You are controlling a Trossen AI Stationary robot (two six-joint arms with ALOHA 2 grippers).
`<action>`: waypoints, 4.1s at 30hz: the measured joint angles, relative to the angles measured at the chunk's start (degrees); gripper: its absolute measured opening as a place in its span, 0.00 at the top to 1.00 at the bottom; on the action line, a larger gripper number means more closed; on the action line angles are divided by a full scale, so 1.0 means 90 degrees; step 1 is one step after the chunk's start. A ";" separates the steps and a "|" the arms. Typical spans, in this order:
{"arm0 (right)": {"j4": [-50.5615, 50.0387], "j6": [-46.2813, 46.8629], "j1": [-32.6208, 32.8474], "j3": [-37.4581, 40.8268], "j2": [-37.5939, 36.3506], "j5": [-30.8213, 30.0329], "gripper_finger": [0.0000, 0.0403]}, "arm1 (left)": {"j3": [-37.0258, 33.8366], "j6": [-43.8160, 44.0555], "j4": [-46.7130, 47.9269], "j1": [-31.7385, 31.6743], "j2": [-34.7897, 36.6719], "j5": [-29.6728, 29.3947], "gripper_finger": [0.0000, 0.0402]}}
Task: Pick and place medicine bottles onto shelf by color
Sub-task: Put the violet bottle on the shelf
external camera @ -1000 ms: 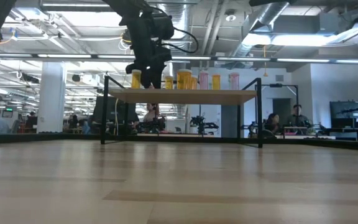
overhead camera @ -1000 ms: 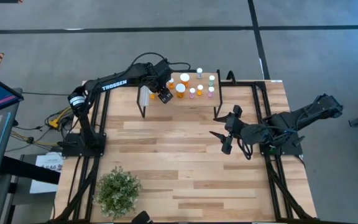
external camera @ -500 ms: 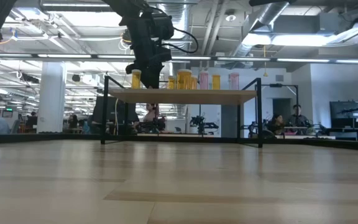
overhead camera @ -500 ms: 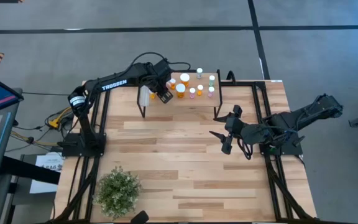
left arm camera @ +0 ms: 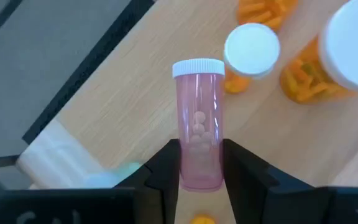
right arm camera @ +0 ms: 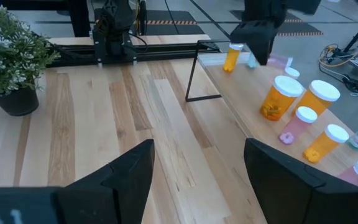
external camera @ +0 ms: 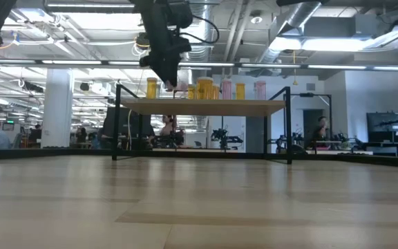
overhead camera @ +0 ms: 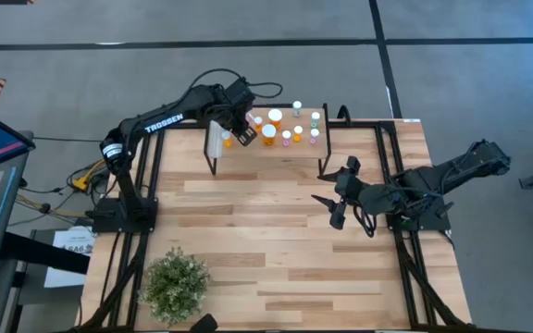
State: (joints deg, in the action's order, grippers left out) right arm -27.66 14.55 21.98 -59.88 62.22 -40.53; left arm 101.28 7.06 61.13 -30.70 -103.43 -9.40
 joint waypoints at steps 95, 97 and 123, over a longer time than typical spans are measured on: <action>0.6741 -0.0765 -0.3122 -0.0490 0.2293 0.5337 0.25 | -0.5136 -0.0535 -0.7549 0.2671 0.4487 0.1677 0.77; 0.6659 -0.0763 -0.3126 -0.0573 0.2340 0.5338 0.25 | -0.5135 -0.0529 -0.7547 0.2671 0.4487 0.1677 0.77; 0.5512 -0.0941 -0.3113 -0.1763 0.3116 0.5796 0.36 | -0.5135 -0.0476 -0.7406 0.2708 0.4487 0.1680 0.77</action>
State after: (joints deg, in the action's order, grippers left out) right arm 21.95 6.07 -6.04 -75.75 90.26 11.63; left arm 55.07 2.78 -5.52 -6.33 -63.05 5.72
